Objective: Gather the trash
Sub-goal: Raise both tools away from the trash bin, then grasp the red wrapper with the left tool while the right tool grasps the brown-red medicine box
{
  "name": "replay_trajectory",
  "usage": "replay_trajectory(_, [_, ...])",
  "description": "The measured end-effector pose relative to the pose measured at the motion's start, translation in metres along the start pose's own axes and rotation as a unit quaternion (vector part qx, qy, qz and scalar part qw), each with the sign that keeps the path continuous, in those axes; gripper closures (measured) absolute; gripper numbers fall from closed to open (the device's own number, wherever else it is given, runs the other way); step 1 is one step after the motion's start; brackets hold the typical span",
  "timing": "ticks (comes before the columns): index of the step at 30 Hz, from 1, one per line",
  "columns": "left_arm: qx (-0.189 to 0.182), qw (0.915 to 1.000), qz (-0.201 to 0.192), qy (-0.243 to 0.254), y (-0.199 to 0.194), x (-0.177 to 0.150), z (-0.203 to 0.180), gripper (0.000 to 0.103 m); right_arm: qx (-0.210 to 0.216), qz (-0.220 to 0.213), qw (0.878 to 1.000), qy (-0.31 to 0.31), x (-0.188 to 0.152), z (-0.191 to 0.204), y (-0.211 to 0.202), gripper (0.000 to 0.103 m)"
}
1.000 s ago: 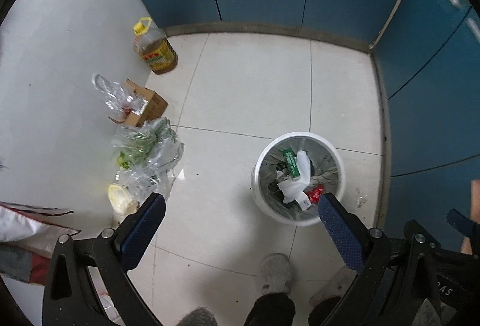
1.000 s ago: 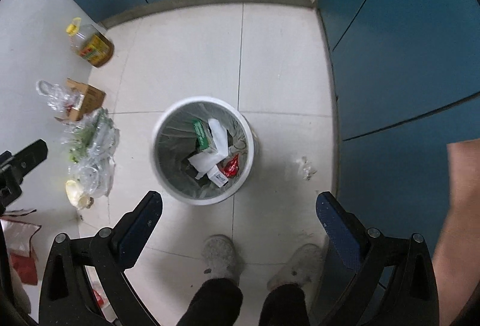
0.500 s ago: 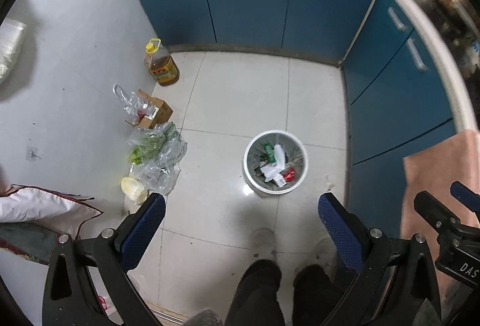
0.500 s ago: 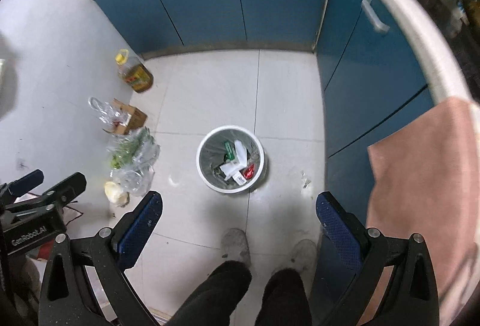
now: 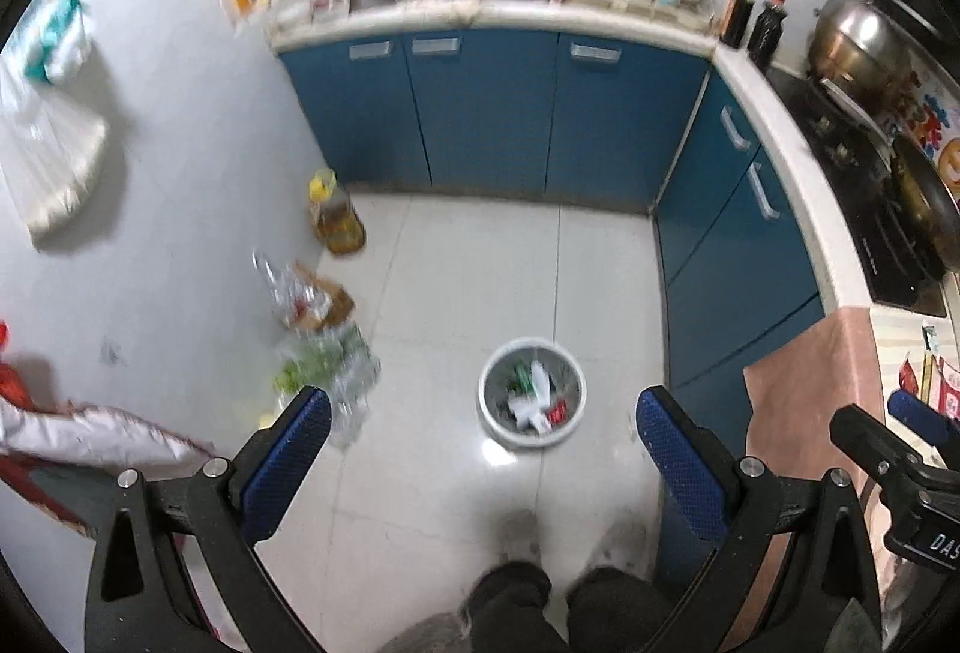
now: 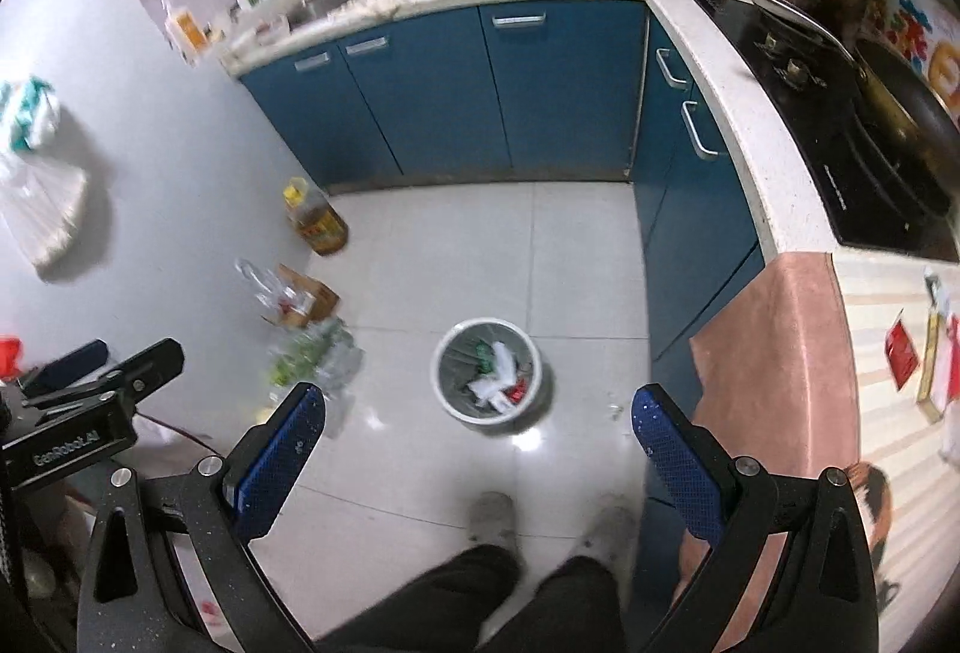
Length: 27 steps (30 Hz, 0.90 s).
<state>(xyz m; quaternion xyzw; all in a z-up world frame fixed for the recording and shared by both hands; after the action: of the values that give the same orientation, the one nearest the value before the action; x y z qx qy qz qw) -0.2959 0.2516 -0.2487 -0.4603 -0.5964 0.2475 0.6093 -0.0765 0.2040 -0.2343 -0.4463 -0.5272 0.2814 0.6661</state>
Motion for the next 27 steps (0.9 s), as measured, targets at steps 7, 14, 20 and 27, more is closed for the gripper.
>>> replay_trajectory(7, [-0.019, 0.9965, -0.043, 0.069, -0.001, 0.037, -0.092, 0.000, -0.006, -0.024, 0.994, 0.107, 0.012, -0.086, -0.025, 0.000])
replay_trajectory(14, [-0.077, 0.9819, 0.000, 0.173, 0.045, 0.049, -0.252, 0.000, -0.113, -0.007, 0.964, 0.239, -0.011, -0.268, -0.026, 0.000])
replay_trajectory(20, [-0.071, 0.9680, 0.045, 0.236, 0.117, 0.036, -0.377, 0.000, -0.183, 0.063, 0.932, 0.306, -0.043, -0.416, 0.025, 0.000])
replay_trajectory(27, [-0.065, 0.9558, 0.126, 0.257, 0.195, 0.008, -0.462, 0.000, -0.195, 0.121, 0.919, 0.321, -0.055, -0.511, 0.112, 0.000])
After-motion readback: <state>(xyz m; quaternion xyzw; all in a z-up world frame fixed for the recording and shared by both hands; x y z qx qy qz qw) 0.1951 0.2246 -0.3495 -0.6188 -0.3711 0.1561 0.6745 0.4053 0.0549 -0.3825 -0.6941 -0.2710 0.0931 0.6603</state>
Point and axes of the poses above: each gripper's, at about its wrist camera, not at the fingertips, and y roughly the way its jaws point, z to its left, x to its top, the point moved 7 cm from there along y, roughly the way its jaws point, and after that the axes turned 13 degrees about -x, right-handed, at the moved point
